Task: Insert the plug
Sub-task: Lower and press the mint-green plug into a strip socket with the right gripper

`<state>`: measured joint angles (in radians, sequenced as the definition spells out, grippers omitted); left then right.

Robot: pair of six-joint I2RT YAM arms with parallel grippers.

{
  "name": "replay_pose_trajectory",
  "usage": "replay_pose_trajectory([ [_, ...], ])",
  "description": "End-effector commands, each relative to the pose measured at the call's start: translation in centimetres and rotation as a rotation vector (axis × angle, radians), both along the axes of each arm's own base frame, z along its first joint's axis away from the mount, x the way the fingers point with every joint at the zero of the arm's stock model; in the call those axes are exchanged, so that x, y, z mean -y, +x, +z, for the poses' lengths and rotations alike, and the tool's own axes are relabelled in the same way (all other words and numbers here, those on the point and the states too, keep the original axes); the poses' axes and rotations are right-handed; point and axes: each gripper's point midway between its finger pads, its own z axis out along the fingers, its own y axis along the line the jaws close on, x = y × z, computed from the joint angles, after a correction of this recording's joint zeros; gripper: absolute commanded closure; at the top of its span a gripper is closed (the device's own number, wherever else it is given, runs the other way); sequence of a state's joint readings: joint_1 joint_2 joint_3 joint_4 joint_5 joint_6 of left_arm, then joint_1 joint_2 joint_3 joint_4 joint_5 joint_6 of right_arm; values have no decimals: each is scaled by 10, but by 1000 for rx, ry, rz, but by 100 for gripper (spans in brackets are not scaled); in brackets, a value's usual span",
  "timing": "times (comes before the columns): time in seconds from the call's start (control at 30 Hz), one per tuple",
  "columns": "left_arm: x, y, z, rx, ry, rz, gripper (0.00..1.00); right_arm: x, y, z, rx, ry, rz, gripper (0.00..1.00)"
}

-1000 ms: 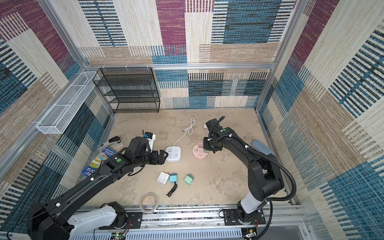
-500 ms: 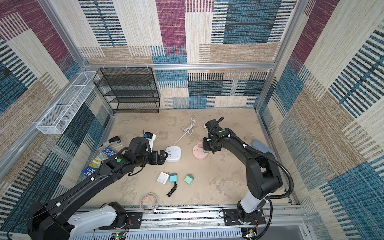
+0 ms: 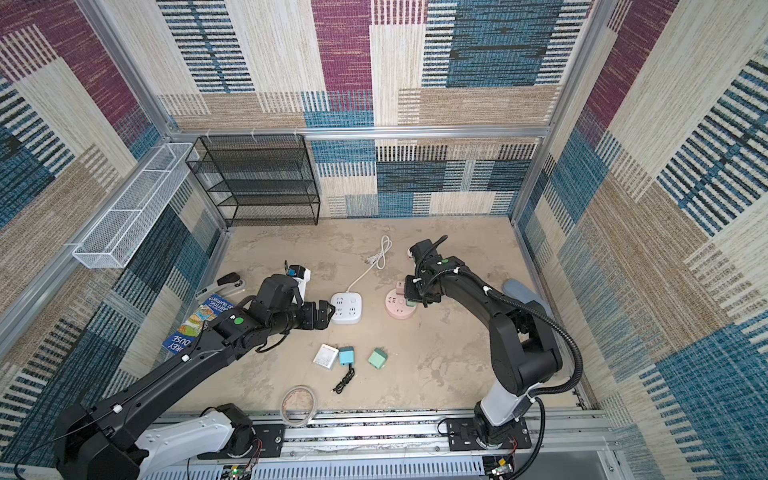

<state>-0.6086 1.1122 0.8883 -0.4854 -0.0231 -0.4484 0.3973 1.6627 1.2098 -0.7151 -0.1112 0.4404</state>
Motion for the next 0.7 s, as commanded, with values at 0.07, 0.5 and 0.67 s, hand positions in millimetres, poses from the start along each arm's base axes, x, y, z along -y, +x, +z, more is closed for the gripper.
replay_pose_trajectory([
  [0.07,-4,1,2,20,14,8,3,2,4,-3,3,-11,-27,100],
  [0.5,-7,2,-1,21,29,20,3,17,4,3,4,-101,-27,100],
  [0.67,-6,3,-3,16,30,17,3,17,2,-3,-27,-123,8,100],
])
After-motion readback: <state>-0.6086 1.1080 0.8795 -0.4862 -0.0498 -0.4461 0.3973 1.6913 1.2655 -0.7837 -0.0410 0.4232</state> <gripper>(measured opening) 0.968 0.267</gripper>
